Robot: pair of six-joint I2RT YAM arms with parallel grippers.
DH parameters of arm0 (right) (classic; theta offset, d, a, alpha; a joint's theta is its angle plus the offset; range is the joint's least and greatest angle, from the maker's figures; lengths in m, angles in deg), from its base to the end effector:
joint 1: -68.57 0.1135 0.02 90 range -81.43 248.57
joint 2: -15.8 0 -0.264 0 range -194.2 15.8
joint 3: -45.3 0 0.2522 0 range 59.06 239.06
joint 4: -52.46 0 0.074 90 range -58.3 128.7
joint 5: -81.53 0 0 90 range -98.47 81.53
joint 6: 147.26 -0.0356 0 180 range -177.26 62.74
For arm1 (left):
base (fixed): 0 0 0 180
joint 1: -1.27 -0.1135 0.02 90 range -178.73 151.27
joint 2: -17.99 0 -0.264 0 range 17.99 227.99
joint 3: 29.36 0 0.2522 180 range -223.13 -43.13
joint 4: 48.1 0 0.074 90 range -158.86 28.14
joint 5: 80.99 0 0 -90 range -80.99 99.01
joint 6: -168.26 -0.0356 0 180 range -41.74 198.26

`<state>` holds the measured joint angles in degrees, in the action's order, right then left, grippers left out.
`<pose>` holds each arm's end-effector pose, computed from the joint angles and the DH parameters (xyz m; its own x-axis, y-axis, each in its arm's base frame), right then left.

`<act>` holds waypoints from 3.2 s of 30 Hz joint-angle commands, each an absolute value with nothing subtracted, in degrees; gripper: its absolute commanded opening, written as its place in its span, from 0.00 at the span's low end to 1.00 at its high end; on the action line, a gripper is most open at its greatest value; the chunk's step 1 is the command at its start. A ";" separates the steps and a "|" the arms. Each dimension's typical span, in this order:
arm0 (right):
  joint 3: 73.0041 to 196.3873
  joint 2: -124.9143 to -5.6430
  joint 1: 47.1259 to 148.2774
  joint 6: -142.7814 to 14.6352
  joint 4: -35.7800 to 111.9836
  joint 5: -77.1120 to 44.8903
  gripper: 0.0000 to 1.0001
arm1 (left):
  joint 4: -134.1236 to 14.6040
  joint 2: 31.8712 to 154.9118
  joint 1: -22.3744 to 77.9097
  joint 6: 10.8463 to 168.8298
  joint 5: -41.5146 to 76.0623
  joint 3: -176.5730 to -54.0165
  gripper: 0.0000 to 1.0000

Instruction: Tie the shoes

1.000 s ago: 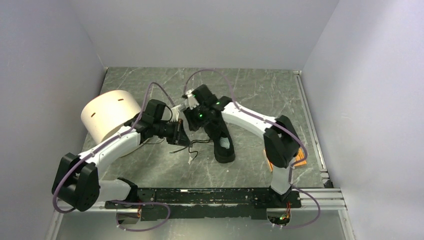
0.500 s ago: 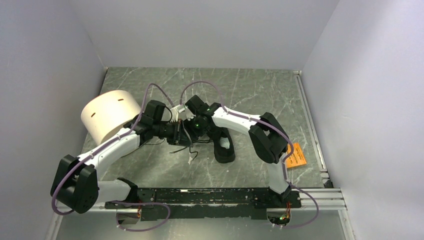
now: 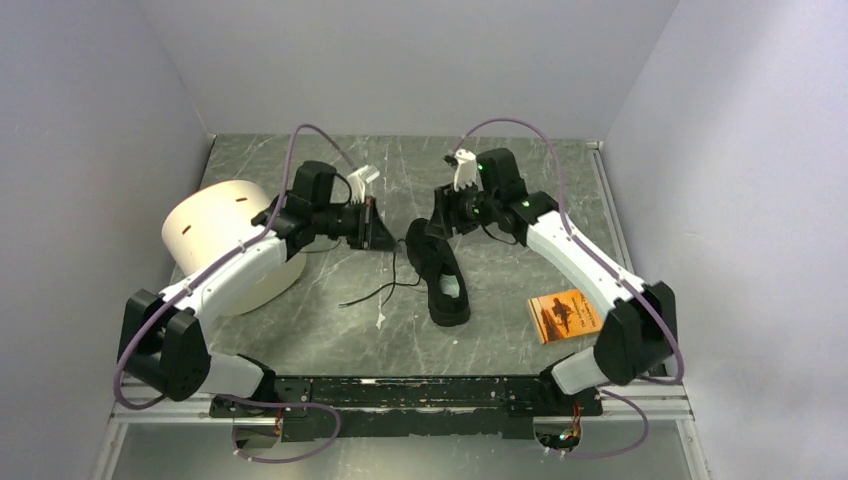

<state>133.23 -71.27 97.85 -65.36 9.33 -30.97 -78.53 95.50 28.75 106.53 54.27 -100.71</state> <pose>0.2880 0.1771 0.3090 -0.6793 -0.2317 -0.6963 -0.6092 0.7070 0.3591 0.2484 -0.1577 0.2851 -0.8592 0.0711 -0.5066 0.4812 0.4485 -0.7532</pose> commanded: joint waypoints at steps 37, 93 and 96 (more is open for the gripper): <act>118.53 -64.63 93.48 -80.69 37.14 -42.74 0.00 | -91.51 105.52 31.15 96.49 41.22 -119.29 0.57; 118.25 -61.72 91.41 -85.47 30.55 -44.68 0.00 | -31.99 120.07 41.40 86.83 36.69 -86.16 0.43; 118.30 -61.62 91.38 -85.36 30.26 -44.59 0.00 | -33.33 118.76 41.51 86.16 33.61 -86.12 0.38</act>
<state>116.53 -63.07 91.78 -86.32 30.64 -43.95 -35.34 119.92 40.95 88.04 38.27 -85.47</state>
